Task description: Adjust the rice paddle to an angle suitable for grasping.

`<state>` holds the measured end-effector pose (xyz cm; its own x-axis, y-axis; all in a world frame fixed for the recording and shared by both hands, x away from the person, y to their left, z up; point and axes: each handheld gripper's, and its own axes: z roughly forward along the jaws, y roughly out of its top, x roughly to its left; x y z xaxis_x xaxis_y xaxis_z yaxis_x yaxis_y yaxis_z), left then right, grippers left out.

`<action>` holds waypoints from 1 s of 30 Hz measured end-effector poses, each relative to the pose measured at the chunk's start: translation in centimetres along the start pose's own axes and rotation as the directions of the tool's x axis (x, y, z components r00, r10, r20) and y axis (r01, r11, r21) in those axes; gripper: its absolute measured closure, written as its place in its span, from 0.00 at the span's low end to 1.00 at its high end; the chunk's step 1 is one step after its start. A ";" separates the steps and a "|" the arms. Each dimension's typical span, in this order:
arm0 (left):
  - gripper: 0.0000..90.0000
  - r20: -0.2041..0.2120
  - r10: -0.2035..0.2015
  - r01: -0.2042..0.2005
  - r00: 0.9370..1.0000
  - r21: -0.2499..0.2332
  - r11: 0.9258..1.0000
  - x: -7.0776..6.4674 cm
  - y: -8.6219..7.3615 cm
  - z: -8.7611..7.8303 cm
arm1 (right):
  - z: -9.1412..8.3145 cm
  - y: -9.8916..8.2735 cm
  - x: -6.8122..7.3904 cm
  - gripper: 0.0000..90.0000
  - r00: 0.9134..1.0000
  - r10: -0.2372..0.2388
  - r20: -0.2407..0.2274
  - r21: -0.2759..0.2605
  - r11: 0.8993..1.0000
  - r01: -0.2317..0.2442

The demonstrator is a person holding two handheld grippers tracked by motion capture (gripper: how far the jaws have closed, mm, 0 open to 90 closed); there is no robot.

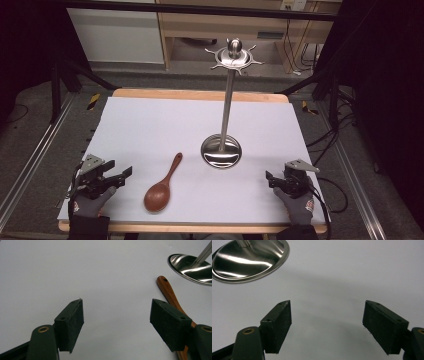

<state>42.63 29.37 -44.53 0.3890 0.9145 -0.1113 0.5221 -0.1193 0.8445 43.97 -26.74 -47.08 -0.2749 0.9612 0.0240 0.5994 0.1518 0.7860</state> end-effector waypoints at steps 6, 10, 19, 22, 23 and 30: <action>0.31 0.019 0.019 -0.020 1.000 0.005 1.000 -0.8 0.4 0.1 | -0.1 0.0 0.0 0.27 1.000 -0.003 0.013 0.002 1.000 0.003; 0.31 0.037 0.026 -0.027 0.999 0.006 1.000 -1.2 0.8 0.2 | -0.1 0.0 0.1 0.28 0.999 -0.015 0.033 0.003 1.000 0.015; 0.32 0.064 0.049 -0.048 0.997 -0.003 0.999 -2.5 2.4 0.4 | -0.2 0.1 0.3 0.30 0.999 -0.025 0.029 0.004 1.000 0.025; 0.32 0.068 0.066 -0.066 0.995 -0.002 0.998 -3.0 2.9 0.5 | -0.2 0.1 0.5 0.31 0.999 -0.027 0.032 0.010 1.000 0.027; 0.32 0.069 0.069 -0.069 0.995 -0.003 0.998 -3.2 3.0 0.6 | -0.2 0.1 0.5 0.31 0.999 -0.027 0.032 0.012 1.000 0.027; 0.35 0.075 0.098 -0.100 0.992 0.025 0.995 -4.3 3.9 0.9 | -0.3 0.1 0.5 0.31 0.999 -0.032 0.035 0.011 0.999 0.032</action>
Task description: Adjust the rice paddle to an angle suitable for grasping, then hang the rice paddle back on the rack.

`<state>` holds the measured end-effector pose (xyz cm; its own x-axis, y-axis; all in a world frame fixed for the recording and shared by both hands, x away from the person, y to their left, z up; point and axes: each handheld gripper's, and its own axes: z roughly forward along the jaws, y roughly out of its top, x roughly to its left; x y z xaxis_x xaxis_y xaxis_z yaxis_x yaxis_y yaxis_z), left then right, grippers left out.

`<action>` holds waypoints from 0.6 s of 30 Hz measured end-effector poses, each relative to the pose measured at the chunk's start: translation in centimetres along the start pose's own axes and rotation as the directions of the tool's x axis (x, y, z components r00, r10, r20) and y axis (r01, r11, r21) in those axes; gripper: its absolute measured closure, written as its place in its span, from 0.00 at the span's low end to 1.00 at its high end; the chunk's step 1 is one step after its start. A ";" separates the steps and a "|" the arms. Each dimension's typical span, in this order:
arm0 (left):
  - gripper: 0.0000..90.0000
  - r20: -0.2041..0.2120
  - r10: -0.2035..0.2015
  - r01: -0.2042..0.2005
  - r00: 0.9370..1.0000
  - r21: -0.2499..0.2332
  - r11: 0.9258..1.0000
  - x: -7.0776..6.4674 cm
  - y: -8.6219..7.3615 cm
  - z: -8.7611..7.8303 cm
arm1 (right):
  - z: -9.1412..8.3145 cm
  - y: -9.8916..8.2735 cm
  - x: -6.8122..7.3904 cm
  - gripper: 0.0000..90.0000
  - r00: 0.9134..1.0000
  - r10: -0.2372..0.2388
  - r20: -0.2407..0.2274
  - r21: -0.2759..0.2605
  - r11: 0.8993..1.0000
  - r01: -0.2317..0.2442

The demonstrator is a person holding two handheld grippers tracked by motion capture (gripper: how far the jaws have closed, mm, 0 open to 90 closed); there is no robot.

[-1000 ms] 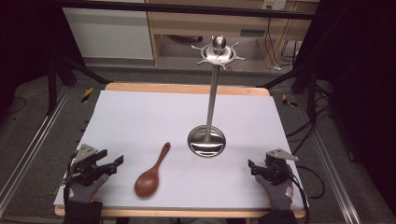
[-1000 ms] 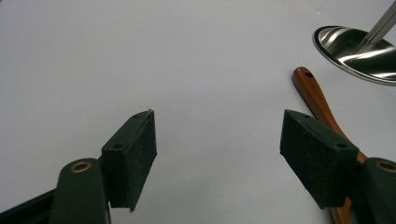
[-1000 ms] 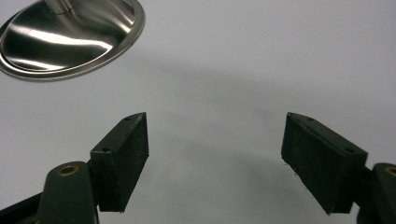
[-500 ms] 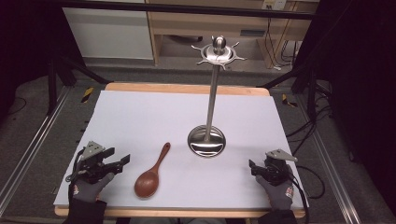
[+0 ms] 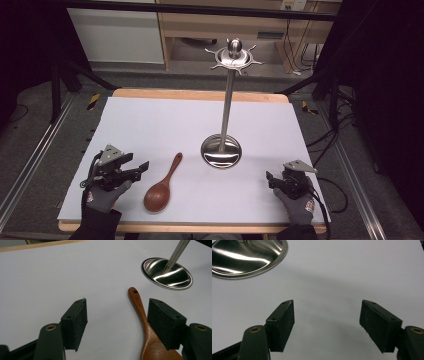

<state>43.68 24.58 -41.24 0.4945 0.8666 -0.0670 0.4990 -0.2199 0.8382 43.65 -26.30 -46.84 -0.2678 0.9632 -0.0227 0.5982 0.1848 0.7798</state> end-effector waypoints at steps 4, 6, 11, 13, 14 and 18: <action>0.38 -0.004 0.008 -0.008 1.000 0.012 1.000 -0.4 0.5 0.2 | -0.1 0.0 0.0 0.31 1.000 -0.007 0.000 0.000 1.000 0.007; 0.39 0.001 0.008 -0.008 1.000 0.015 1.000 -0.5 0.8 0.3 | -0.1 0.0 0.0 0.31 1.000 -0.007 0.002 0.002 1.000 0.007; 0.41 0.001 0.023 -0.023 1.000 0.033 0.999 -1.1 1.4 0.8 | 0.0 0.0 0.1 0.31 1.000 -0.007 0.007 0.002 1.000 0.007; 0.42 0.001 0.031 -0.031 1.000 0.037 0.999 -1.4 1.6 0.9 | -0.1 0.0 0.1 0.31 1.000 -0.009 0.006 0.001 1.000 0.009; 0.42 -0.001 0.036 -0.036 0.999 0.036 0.999 -1.6 1.7 1.0 | -0.1 0.0 0.1 0.31 1.000 -0.011 0.006 0.000 1.000 0.011; 0.44 -0.012 0.050 -0.049 0.999 0.041 0.998 -2.2 2.1 1.3 | -0.1 -0.1 0.2 0.31 1.000 -0.022 0.009 0.002 1.000 0.022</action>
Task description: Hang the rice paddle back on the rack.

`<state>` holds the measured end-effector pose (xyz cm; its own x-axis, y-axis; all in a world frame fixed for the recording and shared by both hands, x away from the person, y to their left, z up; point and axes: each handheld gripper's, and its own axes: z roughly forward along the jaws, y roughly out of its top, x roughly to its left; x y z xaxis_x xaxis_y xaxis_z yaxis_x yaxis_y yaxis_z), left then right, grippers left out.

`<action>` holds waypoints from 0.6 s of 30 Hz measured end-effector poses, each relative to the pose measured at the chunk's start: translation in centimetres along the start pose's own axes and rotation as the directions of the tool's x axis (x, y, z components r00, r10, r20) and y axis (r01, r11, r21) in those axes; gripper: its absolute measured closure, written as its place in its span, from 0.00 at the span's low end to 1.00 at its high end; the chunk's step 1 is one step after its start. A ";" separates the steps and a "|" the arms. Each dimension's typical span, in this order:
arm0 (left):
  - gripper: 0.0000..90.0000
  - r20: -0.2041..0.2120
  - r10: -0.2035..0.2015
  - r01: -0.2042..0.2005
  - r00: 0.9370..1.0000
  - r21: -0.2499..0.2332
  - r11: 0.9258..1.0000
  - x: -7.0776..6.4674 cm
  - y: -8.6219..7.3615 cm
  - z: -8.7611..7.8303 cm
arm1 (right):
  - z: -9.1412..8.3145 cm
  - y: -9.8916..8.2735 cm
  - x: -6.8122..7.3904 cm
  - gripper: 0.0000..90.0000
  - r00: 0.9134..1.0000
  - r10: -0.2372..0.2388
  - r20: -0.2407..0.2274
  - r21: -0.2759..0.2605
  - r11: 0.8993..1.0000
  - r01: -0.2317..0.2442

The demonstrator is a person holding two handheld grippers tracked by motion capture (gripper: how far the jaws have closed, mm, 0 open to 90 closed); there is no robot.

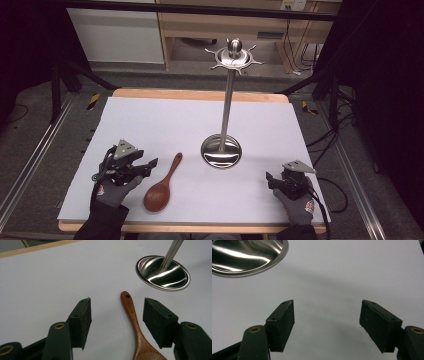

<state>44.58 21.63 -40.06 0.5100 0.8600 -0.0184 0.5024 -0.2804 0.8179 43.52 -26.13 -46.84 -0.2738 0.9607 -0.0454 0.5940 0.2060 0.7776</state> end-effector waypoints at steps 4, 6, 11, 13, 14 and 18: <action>0.49 -0.003 0.004 -0.004 1.000 -0.003 1.000 -0.3 0.4 0.2 | -0.1 0.0 0.0 0.31 1.000 -0.004 0.003 0.001 1.000 0.004; 0.49 -0.009 0.009 -0.009 1.000 0.000 1.000 -0.5 0.5 0.3 | -0.1 0.0 0.0 0.31 1.000 -0.003 0.002 -0.003 1.000 0.003; 0.51 0.002 0.018 -0.018 1.000 0.010 1.000 -0.9 0.7 0.5 | -0.2 0.0 0.1 0.31 1.000 -0.005 0.000 -0.001 1.000 0.005; 0.51 0.004 0.023 -0.023 1.000 0.020 1.000 -1.1 0.8 0.6 | -0.2 0.0 0.1 0.31 1.000 -0.006 -0.001 -0.004 1.000 0.006; 0.51 0.008 0.021 -0.021 1.000 0.023 1.000 -1.2 0.8 0.8 | -0.3 0.0 0.1 0.31 1.000 -0.006 -0.004 -0.005 1.000 0.006; 0.52 0.014 0.036 -0.037 0.999 0.052 0.998 -1.6 0.9 1.4 | -0.2 0.0 0.3 0.31 1.000 -0.005 -0.008 -0.002 1.000 0.005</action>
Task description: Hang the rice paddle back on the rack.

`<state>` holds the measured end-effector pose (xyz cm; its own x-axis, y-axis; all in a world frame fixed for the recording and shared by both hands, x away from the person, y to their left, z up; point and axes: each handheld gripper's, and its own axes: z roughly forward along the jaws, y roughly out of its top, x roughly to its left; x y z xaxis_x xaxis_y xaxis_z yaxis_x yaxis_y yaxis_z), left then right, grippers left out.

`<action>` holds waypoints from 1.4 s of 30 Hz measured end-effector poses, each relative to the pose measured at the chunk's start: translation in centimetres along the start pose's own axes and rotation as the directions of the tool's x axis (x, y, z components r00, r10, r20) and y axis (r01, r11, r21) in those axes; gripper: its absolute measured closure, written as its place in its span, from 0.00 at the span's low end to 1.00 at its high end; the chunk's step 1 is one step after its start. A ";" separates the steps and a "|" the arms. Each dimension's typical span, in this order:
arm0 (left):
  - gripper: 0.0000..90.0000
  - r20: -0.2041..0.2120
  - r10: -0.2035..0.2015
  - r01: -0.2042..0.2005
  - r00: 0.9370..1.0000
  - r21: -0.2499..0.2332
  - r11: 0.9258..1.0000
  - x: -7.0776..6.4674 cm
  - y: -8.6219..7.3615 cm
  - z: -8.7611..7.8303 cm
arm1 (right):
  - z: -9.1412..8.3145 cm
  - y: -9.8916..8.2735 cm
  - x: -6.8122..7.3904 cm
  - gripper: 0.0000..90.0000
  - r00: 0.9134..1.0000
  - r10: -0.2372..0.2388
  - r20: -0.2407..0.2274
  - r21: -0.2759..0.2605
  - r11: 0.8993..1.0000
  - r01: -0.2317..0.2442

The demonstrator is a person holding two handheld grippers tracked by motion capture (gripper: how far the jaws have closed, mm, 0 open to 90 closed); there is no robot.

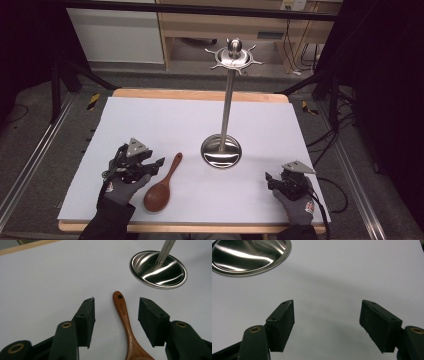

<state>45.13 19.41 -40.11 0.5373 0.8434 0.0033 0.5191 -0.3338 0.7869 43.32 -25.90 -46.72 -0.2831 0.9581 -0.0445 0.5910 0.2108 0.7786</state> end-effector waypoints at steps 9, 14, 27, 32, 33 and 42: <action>0.53 0.019 0.023 -0.024 1.000 0.054 0.998 -0.6 -0.1 1.3 | 0.0 0.0 0.1 0.32 1.000 0.011 -0.010 0.003 1.000 -0.011; 0.53 0.027 0.033 -0.036 0.999 0.092 0.995 -0.8 -0.3 2.0 | 0.0 0.1 0.1 0.33 1.000 0.015 -0.015 0.005 1.000 -0.014; 0.52 0.054 0.041 -0.052 0.998 0.202 0.978 -1.5 -1.0 4.0 | -0.1 0.1 0.3 0.35 0.999 0.021 -0.030 0.008 1.000 -0.021; 0.55 0.057 0.034 -0.047 0.998 0.240 0.970 -1.7 -1.4 4.8 | -0.1 0.1 0.3 0.37 0.999 0.019 -0.032 0.011 1.000 -0.018; 0.55 0.057 0.035 -0.048 0.998 0.249 0.967 -1.7 -1.5 4.9 | -0.1 0.1 0.3 0.37 0.999 0.018 -0.032 0.012 1.000 -0.017; 0.65 0.051 0.011 -0.027 0.999 0.304 0.952 -1.8 -2.0 5.8 | 0.0 0.1 0.3 0.40 0.999 0.012 -0.037 0.021 1.000 -0.011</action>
<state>47.06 16.12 -45.26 0.5767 0.8167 -0.0194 0.6820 -0.4681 0.5619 43.30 -25.59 -46.71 -0.3039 0.9526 -0.0124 0.6101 0.2045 0.7655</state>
